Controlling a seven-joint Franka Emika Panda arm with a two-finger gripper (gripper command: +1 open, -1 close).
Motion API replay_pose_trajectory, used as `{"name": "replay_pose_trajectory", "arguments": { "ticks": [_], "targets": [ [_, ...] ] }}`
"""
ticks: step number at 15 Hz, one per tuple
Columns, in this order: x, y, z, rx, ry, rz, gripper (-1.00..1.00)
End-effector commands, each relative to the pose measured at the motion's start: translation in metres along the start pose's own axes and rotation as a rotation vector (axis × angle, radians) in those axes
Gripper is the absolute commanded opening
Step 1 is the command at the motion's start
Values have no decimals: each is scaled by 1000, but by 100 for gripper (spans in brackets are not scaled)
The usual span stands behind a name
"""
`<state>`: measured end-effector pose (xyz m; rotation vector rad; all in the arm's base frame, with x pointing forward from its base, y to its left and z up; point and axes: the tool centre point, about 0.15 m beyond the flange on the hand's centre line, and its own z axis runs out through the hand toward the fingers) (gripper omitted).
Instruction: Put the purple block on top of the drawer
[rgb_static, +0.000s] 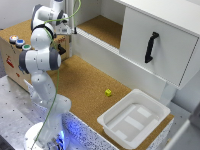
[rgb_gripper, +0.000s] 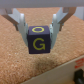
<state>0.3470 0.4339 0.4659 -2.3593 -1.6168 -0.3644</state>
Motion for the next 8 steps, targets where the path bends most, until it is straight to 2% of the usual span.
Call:
{"name": "replay_pose_trajectory", "arguments": {
  "ticks": [1, 3, 4, 6, 8],
  "targets": [
    [28, -21, 42, 137, -39, -248, -100],
    [27, -27, 45, 133, -64, -275, -100],
    [26, -28, 42, 130, -50, -274, 100],
    [26, -36, 25, 138, -20, -291, 100],
    [24, -46, 9, 118, -5, -310, 100]
  ]
}}
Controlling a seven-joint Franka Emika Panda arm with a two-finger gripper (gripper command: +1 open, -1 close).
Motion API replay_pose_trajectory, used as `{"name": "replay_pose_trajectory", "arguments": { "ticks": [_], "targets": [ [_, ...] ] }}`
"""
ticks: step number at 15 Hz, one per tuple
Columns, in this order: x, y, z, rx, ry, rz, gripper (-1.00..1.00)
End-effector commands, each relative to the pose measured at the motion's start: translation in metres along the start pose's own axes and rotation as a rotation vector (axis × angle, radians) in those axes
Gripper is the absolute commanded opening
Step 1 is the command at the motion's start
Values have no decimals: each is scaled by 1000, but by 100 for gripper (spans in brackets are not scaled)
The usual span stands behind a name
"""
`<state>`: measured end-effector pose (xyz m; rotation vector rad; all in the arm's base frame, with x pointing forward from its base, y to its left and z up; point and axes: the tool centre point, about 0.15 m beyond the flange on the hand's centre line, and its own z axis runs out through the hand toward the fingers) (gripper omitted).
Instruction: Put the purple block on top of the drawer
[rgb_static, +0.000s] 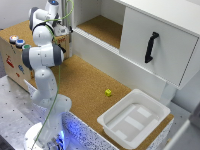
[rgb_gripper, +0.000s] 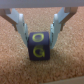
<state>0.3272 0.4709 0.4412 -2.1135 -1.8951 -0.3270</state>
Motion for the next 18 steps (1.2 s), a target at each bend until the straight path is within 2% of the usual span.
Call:
{"name": "replay_pose_trajectory", "arguments": {
  "ticks": [1, 13, 14, 16, 18],
  "targets": [
    [11, -16, -24, 37, 8, -65, 100],
    [11, -16, -24, 37, 8, -65, 100],
    [10, -15, -20, 1, 4, -45, 100],
    [24, -46, -58, -27, 42, -70, 100],
    [54, -79, -83, 5, -50, -138, 100]
  ]
}}
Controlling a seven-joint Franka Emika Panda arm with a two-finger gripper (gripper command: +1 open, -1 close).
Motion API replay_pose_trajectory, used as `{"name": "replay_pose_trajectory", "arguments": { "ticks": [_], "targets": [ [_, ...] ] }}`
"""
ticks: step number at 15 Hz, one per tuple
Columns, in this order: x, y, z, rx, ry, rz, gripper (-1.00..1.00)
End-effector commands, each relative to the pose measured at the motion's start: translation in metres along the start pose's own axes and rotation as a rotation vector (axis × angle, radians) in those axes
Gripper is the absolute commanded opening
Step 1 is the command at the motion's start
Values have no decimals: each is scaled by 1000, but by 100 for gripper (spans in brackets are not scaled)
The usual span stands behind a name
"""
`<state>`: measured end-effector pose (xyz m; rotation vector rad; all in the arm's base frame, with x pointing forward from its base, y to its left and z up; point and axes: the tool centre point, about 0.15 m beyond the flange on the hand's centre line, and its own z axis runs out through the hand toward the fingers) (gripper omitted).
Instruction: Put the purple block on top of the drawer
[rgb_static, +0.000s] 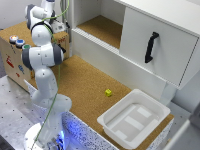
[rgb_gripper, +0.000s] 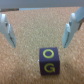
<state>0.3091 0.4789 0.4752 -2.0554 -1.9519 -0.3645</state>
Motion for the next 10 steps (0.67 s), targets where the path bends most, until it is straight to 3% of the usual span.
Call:
{"name": "replay_pose_trajectory", "arguments": {
  "ticks": [1, 4, 5, 7, 10],
  "targets": [
    [58, -73, -62, 36, -134, -112, 100],
    [87, -116, -71, 88, -302, -162, 100],
    [92, -130, -67, 114, -395, -173, 100],
    [98, -151, -60, 149, -493, -183, 100],
    [116, -178, -50, 209, -514, -194, 100]
  ]
}}
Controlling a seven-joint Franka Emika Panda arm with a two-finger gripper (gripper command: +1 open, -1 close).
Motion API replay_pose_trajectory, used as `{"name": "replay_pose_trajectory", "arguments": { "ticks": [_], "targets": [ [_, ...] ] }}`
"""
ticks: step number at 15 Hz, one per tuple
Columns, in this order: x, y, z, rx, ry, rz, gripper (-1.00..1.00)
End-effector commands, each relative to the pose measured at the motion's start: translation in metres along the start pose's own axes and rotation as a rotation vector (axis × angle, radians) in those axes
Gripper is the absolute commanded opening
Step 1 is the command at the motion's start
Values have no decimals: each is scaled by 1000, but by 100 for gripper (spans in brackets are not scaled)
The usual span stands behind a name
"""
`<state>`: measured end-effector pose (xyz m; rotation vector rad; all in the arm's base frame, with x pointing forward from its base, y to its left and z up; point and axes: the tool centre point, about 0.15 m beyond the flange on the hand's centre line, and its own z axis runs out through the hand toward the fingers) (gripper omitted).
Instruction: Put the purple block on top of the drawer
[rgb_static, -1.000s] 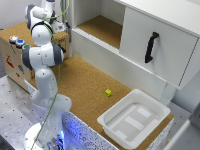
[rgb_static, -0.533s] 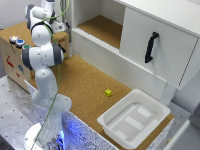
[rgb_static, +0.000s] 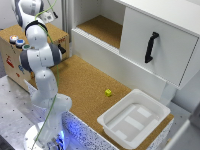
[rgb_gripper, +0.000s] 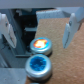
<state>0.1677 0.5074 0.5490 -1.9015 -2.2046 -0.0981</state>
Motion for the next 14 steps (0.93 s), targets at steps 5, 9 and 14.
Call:
{"name": "replay_pose_trajectory", "arguments": {
  "ticks": [5, 9, 14],
  "targets": [
    [109, -37, 7, 75, -313, 26, -100],
    [94, -40, 13, -18, -327, 158, -100],
    [99, -24, 26, -116, -254, 199, -100]
  ]
}}
